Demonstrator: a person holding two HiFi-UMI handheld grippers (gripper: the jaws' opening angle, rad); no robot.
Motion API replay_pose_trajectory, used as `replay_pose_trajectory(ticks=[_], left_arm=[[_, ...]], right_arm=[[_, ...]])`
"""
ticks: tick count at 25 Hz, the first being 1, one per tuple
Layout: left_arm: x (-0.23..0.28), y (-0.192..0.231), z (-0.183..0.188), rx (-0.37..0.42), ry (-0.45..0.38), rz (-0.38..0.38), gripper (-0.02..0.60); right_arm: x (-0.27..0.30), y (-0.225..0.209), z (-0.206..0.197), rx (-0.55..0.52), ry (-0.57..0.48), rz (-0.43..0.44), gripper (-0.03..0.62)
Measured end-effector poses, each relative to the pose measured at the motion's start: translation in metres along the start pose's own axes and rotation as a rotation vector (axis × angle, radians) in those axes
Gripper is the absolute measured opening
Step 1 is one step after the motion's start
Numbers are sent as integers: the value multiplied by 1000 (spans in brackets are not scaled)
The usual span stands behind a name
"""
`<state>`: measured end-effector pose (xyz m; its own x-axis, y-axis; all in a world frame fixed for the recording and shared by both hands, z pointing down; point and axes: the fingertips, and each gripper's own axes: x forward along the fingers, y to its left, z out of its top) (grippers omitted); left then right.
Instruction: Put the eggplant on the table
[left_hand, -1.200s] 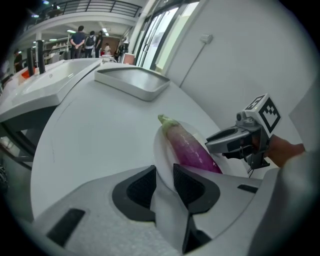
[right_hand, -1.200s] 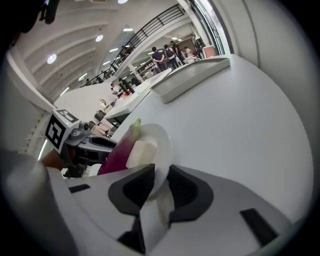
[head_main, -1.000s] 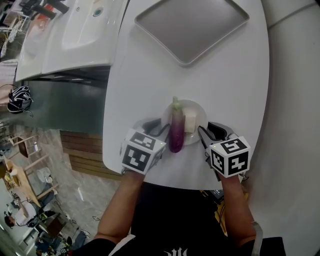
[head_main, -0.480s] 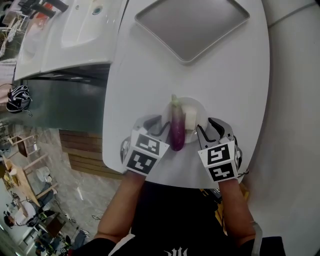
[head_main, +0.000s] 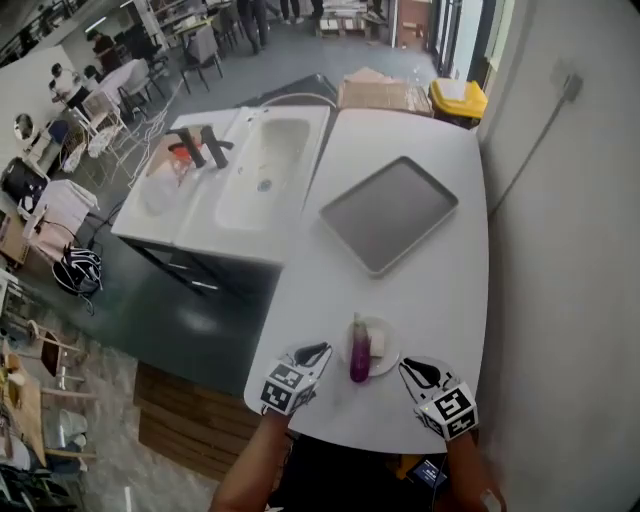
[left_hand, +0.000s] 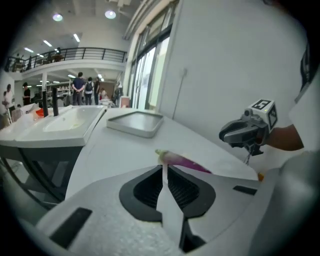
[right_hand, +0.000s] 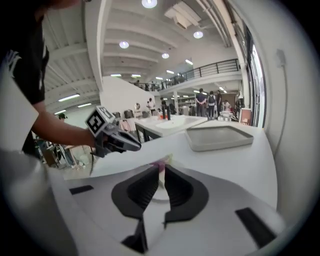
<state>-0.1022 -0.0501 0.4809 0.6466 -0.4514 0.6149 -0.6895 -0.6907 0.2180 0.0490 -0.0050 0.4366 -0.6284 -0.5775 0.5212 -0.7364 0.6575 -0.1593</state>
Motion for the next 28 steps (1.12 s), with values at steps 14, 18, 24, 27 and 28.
replay_pose_trajectory(ticks=[14,18,24,27,28], left_arm=[[-175,-268,-10,184,-238,-371,6],[-190,-297,-31,177,-216,-408,6],[-210,-297,-33,151,-229,-432,6],[-213,-285,-38,152,-199,-456,6],[-212,-284,-39,177,-186,-473,6]], right_arm=[[-168,195,11,48,-361,295,3],[-199,217,-5,68,-400,310,3],[-195,227,5,67,-458,317,3],[-182,230,13,62,-470,316,3],[-181,231,17,60,-476,316,3]])
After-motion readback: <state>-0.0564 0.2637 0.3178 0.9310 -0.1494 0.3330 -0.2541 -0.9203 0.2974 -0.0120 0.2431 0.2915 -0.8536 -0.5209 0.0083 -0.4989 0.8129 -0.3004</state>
